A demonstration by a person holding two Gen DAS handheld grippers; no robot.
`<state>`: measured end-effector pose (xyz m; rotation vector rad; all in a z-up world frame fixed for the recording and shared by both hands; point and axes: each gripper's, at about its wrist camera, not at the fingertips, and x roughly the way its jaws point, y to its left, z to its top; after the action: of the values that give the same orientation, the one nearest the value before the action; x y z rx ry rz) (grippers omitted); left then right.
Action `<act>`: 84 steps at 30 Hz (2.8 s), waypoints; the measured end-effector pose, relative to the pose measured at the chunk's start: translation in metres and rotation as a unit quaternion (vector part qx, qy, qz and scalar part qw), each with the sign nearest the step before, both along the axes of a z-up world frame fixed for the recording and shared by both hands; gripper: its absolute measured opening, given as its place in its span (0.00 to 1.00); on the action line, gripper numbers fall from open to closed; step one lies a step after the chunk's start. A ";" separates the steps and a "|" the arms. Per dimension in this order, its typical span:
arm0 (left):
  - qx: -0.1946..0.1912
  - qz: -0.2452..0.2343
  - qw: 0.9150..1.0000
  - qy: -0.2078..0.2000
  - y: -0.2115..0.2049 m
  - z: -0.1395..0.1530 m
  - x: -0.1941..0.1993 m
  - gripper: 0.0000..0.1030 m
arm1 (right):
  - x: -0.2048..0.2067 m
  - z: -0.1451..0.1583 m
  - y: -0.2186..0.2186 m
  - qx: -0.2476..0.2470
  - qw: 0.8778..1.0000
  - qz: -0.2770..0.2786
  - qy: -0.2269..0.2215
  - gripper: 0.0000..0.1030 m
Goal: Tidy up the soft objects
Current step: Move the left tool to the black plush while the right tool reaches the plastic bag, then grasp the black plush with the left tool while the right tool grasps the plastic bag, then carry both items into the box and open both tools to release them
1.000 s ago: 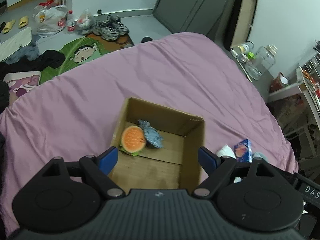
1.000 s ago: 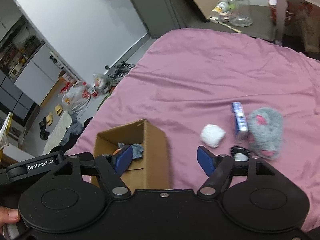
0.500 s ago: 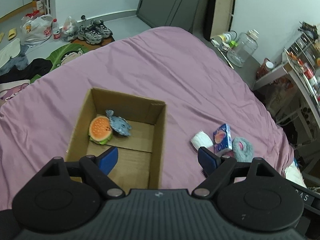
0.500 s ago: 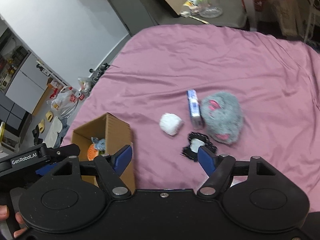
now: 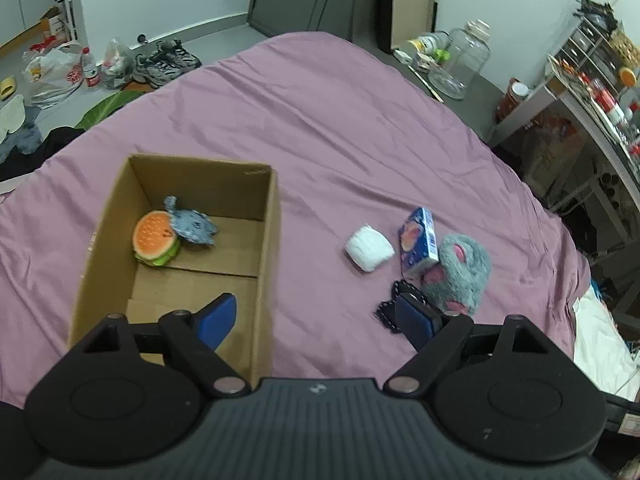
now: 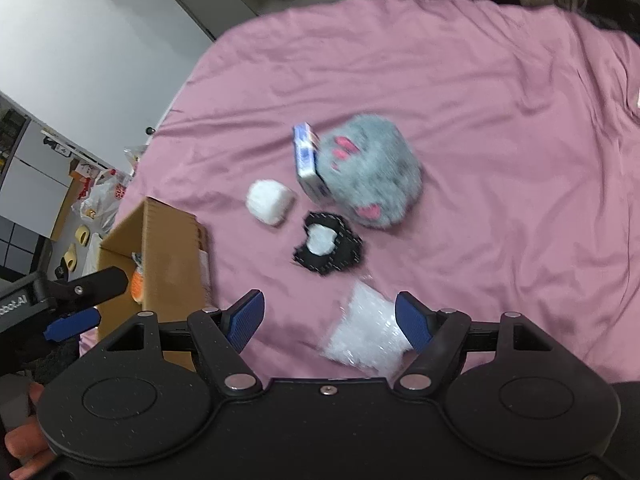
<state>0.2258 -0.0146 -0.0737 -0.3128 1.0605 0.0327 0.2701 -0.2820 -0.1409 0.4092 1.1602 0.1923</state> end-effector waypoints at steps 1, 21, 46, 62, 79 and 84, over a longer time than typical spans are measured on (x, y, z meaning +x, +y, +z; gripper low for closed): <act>0.001 -0.002 1.000 0.000 -0.003 -0.001 0.000 0.83 | 0.000 -0.005 -0.002 0.001 1.000 -0.001 0.005 0.70; 0.012 -0.029 0.999 0.018 -0.058 -0.034 0.014 0.75 | 0.017 -0.083 -0.018 -0.002 0.994 -0.009 0.111 0.40; 0.006 -0.057 0.995 0.082 -0.112 -0.110 0.062 0.70 | 0.044 -0.067 -0.070 0.014 0.998 -0.034 0.046 0.20; 0.001 -0.050 0.996 0.077 -0.112 -0.135 0.082 0.45 | 0.048 -0.088 -0.052 -0.043 0.994 -0.024 0.093 0.60; -0.043 -0.047 0.997 0.039 -0.081 -0.085 0.054 0.27 | 0.030 -0.046 -0.026 -0.042 0.999 0.002 0.033 0.21; -0.043 -0.045 0.998 0.007 -0.065 -0.055 0.042 0.27 | 0.026 -0.022 -0.012 -0.031 0.999 0.010 0.004 0.20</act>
<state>0.2679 -0.0793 -0.1287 -0.3429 1.0901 -0.0911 0.2959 -0.2938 -0.1624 0.3444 1.1757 0.1713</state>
